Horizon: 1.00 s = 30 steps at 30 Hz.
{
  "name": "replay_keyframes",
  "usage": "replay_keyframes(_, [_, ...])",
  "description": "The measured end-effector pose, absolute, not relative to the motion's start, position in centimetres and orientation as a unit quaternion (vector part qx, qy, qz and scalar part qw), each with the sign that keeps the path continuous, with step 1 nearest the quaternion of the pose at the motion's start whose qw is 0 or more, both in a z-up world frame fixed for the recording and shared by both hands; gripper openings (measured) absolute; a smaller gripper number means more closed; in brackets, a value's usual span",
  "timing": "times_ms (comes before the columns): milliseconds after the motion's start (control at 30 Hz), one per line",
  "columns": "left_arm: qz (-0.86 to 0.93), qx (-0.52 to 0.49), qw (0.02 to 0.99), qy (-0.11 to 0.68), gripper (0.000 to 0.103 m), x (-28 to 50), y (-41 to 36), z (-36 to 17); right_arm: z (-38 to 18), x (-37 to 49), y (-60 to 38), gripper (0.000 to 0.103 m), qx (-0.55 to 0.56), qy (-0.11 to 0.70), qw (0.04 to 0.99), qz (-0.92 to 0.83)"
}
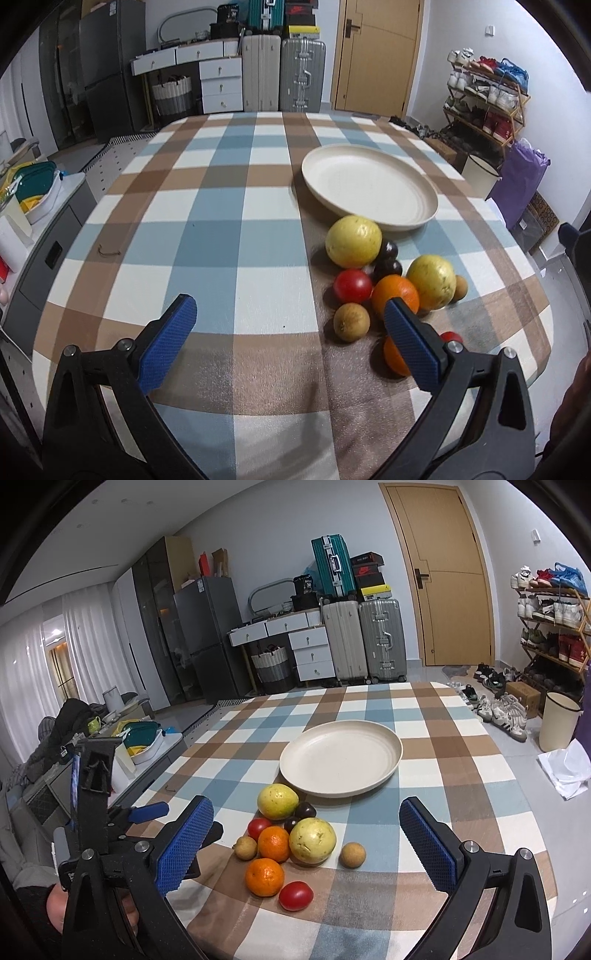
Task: Organize fruits
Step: 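Lower the left gripper onto the small brown fruit and close it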
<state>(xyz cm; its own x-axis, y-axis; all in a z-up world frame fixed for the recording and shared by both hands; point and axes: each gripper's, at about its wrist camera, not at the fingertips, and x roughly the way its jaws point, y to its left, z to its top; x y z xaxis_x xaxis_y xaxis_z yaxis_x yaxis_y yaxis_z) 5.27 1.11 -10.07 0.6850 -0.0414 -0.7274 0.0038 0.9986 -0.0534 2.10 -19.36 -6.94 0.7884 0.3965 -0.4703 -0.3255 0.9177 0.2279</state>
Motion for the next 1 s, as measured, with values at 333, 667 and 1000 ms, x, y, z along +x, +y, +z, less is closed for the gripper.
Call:
replay_keyframes(333, [-0.024,-0.025,0.901,0.431,0.097,7.4,1.0,-13.0,-7.7,2.6,-19.6,0.103,0.074,0.272,0.941,0.188])
replay_keyframes(667, [-0.056,-0.051,0.890,0.450,0.090,9.5,1.0,-14.6,-7.9,2.5,-19.7,0.103,0.075,0.273,0.940,0.189])
replay_keyframes(1000, [-0.144,-0.095,0.873,0.457,0.049,10.2,0.8,-15.3,-8.2,2.5,-19.6,0.103,0.074,0.273,0.940,0.190])
